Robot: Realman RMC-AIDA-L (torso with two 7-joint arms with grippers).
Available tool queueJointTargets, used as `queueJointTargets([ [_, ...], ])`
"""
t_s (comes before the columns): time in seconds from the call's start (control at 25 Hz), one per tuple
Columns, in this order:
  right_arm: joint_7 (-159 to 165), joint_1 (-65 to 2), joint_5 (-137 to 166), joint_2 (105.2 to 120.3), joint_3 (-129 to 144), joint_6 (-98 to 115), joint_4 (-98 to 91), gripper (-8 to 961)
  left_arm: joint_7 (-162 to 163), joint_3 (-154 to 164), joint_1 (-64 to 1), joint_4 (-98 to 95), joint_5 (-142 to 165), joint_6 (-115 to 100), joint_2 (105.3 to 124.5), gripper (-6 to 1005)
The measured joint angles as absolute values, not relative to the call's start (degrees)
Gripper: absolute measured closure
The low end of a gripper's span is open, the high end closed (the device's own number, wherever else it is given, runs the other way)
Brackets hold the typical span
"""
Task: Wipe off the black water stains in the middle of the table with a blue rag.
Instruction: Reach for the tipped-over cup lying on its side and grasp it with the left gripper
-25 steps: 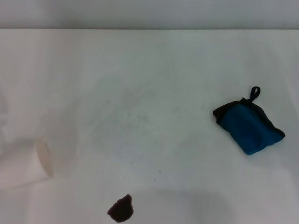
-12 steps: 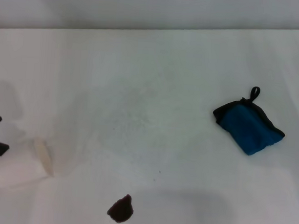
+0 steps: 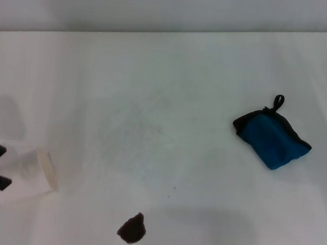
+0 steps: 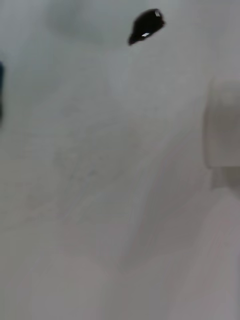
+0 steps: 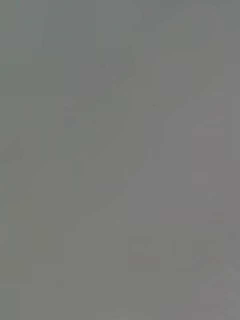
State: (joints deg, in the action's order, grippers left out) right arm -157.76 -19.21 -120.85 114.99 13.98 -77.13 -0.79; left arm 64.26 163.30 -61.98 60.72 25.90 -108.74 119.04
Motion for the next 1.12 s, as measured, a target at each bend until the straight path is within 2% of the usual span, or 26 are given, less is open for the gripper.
queueJointTargets([
  [1.12,-157.76,-18.98,-120.85,114.96,13.97,-77.10,-0.79,542,70.56,163.21,-60.79,44.25,27.61,-94.04,119.21,235],
])
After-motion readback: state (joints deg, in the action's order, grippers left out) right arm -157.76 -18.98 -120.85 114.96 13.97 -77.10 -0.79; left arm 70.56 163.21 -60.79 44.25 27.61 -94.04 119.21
